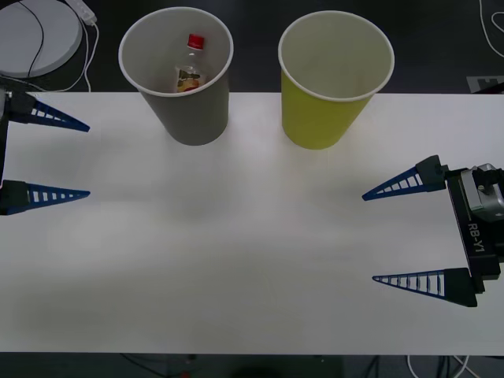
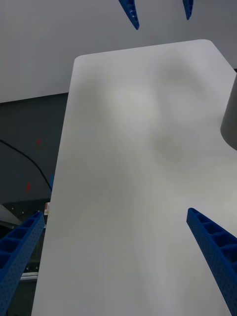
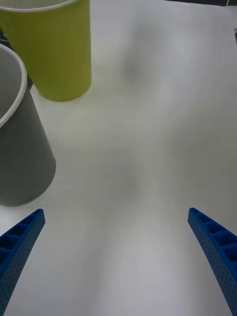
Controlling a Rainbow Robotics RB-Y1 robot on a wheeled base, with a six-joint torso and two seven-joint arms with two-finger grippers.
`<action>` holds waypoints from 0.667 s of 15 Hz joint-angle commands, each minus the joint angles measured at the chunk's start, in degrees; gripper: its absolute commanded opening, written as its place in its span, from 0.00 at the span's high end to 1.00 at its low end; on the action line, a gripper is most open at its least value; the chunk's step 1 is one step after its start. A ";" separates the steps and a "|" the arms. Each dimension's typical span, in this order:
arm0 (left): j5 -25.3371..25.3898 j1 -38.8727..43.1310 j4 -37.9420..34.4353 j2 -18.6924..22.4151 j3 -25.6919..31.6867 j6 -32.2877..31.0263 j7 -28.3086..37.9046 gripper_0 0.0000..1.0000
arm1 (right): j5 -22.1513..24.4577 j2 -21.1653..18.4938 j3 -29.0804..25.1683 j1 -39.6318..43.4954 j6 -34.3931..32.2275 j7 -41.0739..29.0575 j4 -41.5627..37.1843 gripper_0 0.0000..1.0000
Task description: Put the can into the green bin and the plastic bottle into the gray bin
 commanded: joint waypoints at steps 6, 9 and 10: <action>2.35 5.26 -3.37 -0.02 2.13 -1.16 -4.15 0.00 | 0.00 0.00 0.00 0.00 0.00 0.00 0.00 0.00; 4.11 6.67 -3.72 -0.02 2.57 -1.59 -4.68 0.00 | 0.00 0.00 0.00 0.00 0.00 0.00 0.00 0.00; 4.55 7.20 -4.07 -0.02 2.57 -1.59 -4.86 0.00 | 0.00 0.00 0.00 0.00 0.00 0.00 0.00 0.00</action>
